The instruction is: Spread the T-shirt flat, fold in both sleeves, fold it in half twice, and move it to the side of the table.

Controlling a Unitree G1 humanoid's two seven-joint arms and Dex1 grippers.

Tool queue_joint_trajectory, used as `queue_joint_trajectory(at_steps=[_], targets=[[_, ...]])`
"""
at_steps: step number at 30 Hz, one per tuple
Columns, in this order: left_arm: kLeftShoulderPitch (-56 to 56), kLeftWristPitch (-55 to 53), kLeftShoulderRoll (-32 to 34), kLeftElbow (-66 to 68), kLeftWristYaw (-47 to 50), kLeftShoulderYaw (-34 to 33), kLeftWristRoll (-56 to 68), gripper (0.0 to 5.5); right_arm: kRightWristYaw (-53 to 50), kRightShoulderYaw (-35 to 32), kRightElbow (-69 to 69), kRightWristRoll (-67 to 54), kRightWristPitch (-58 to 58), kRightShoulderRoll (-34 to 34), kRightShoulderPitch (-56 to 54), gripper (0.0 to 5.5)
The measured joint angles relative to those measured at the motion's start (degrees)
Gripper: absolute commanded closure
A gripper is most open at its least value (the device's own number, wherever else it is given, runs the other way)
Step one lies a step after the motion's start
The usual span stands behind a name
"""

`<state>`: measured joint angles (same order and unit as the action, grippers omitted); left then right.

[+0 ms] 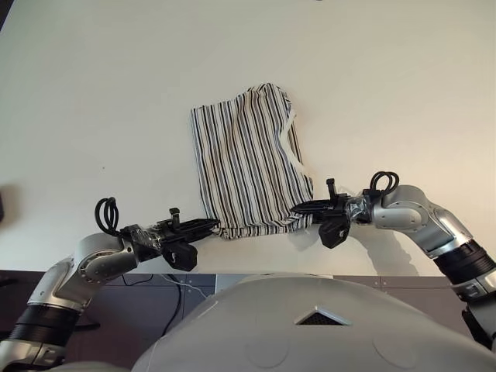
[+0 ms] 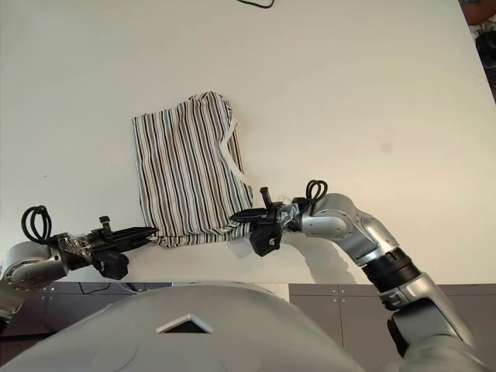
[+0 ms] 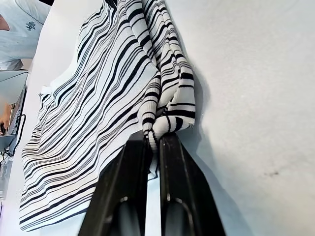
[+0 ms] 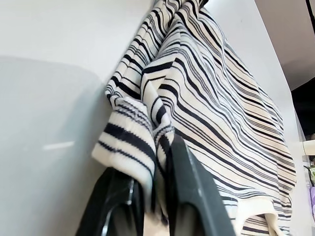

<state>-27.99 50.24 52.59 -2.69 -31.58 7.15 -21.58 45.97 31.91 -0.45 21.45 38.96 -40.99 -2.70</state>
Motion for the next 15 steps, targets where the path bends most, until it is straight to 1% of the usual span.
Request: queue_joint_trajectory(at_steps=[2, 8, 11, 15], targets=[[1.17, -0.01, -0.63, 0.39, 0.67, 0.4, -0.29, 5.38, 0.83, -0.01, 1.19, -1.24, -0.01, -0.02, -1.02, 5.4], [2.22, -0.25, -2.61, -0.21, 1.83, 1.24, -1.11, 5.38, 4.64, -0.09, 4.95, -5.92, -0.13, -0.41, -4.19, 5.4], [3.01, -1.97, -2.83, -1.56, 1.35, 1.7, 0.58, 5.38, 6.99, -0.73, 4.9, -9.29, -2.51, -0.66, -4.64, 5.4], [2.9, -5.7, -2.65, -7.5, -0.69, 1.71, 7.04, 5.38, 11.54, -4.48, -2.61, -18.42, -9.59, -5.62, -1.97, 5.4]])
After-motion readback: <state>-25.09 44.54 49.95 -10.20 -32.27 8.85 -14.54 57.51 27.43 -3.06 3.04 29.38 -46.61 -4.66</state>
